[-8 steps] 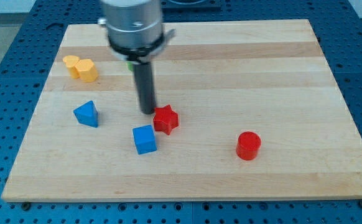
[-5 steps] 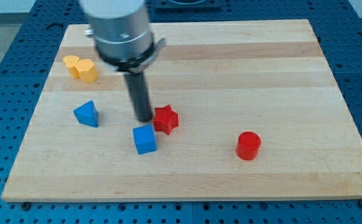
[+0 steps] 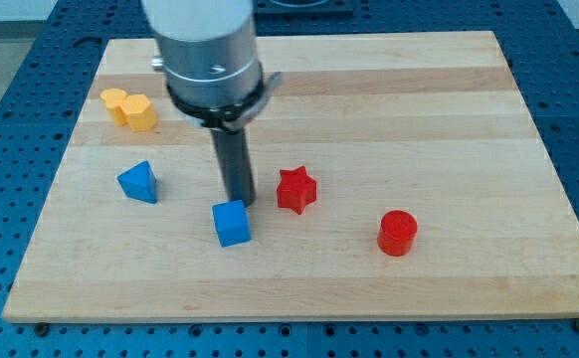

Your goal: Push the red star into the red circle

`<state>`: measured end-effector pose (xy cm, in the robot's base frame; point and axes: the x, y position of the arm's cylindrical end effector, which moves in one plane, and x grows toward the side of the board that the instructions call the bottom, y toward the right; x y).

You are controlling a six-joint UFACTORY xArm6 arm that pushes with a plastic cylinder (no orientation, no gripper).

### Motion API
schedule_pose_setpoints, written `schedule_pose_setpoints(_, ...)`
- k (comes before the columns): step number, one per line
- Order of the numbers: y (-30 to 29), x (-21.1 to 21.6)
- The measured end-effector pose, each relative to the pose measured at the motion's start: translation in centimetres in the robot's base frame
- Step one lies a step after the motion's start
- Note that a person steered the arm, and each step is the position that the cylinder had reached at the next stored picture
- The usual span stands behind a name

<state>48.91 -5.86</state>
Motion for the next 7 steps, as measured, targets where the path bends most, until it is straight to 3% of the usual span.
schedule_pose_setpoints(2, 12.8, -3.6)
schedule_pose_setpoints(3, 14.6, -2.9)
schedule_pose_setpoints(7, 4.7, -2.2)
